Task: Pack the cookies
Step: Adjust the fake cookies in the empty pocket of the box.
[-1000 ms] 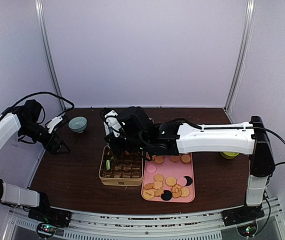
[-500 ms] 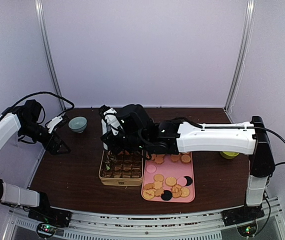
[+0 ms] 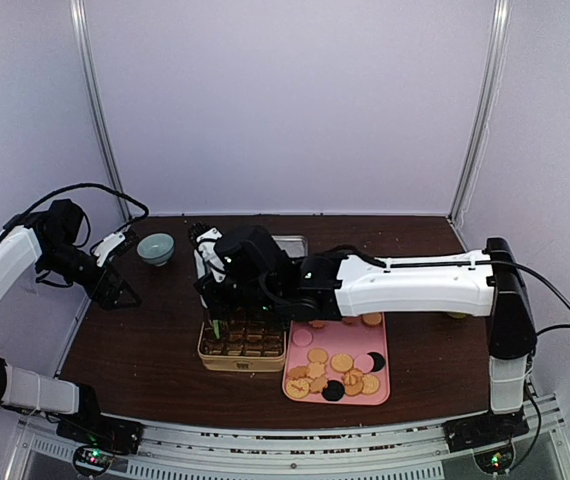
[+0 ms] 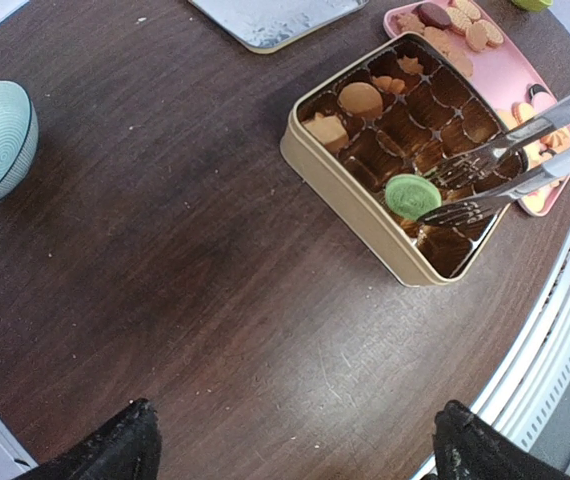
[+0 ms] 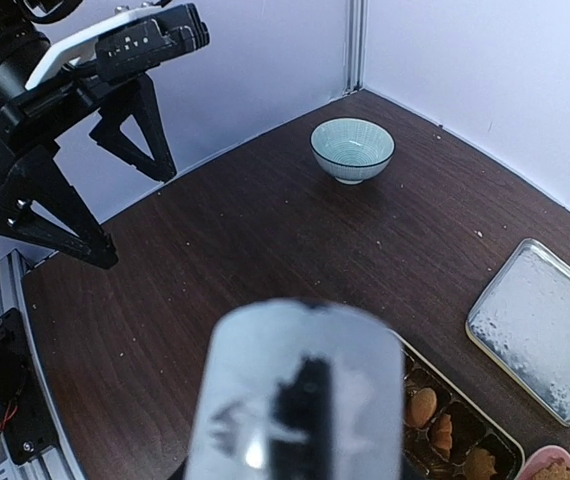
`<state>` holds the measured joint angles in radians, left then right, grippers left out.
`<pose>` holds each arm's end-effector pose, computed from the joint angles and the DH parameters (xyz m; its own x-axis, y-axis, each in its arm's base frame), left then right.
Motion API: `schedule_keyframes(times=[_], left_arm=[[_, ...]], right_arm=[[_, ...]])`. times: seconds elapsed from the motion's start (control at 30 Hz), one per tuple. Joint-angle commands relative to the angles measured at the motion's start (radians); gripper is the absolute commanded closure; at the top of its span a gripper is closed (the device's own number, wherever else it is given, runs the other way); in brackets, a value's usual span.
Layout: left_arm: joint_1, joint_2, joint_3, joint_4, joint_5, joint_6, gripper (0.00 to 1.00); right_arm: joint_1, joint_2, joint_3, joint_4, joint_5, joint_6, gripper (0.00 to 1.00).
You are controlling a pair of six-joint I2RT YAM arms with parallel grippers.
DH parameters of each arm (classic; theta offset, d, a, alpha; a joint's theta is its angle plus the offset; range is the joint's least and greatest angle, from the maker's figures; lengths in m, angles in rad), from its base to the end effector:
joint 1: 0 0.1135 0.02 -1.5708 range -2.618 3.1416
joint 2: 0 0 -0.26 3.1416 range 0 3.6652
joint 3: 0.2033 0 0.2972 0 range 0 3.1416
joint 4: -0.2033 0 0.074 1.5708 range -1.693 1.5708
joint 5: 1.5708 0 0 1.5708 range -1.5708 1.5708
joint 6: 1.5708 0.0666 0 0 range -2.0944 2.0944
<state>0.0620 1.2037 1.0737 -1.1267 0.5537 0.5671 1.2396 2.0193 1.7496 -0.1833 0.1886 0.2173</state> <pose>0.2651 -0.0186 0.2537 -0.7419 0.4118 -0.5293 0.6023 0.7562 -0.2559 0.1922 0.5204 0.2670 -0.3274 -0.3009 -0.8957 -0.8228 0.5568 0.1137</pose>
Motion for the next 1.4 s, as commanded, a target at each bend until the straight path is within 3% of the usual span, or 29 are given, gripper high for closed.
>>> schedule_keyframes(times=[0.0,0.23,0.47,0.87,1.1,1.27,1.37], left_arm=[[0.008,-0.017,0.026,0.009,0.011,0.016,0.02],[0.007,-0.02,0.024,0.009,0.014,0.016,0.02],[0.008,-0.025,0.016,0.009,0.014,0.018,0.02],[0.009,-0.026,0.019,0.008,0.014,0.018,0.02],[0.009,-0.026,0.027,0.002,0.018,0.018,0.02],[0.009,-0.021,0.029,0.001,0.023,0.019,0.02],[0.009,-0.02,0.031,-0.001,0.026,0.017,0.02]], right_arm=[[0.009,0.017,0.049,0.03,0.044,0.013,0.67],[0.009,0.032,0.077,0.033,0.076,-0.002,0.74],[0.008,0.039,0.108,0.024,0.084,-0.035,0.87],[0.012,0.014,0.062,0.005,0.049,-0.062,0.88],[0.014,0.002,0.057,-0.006,0.027,-0.068,0.81],[0.015,-0.018,0.039,0.003,0.027,-0.068,0.64],[0.014,-0.027,0.036,0.009,0.028,-0.063,0.61]])
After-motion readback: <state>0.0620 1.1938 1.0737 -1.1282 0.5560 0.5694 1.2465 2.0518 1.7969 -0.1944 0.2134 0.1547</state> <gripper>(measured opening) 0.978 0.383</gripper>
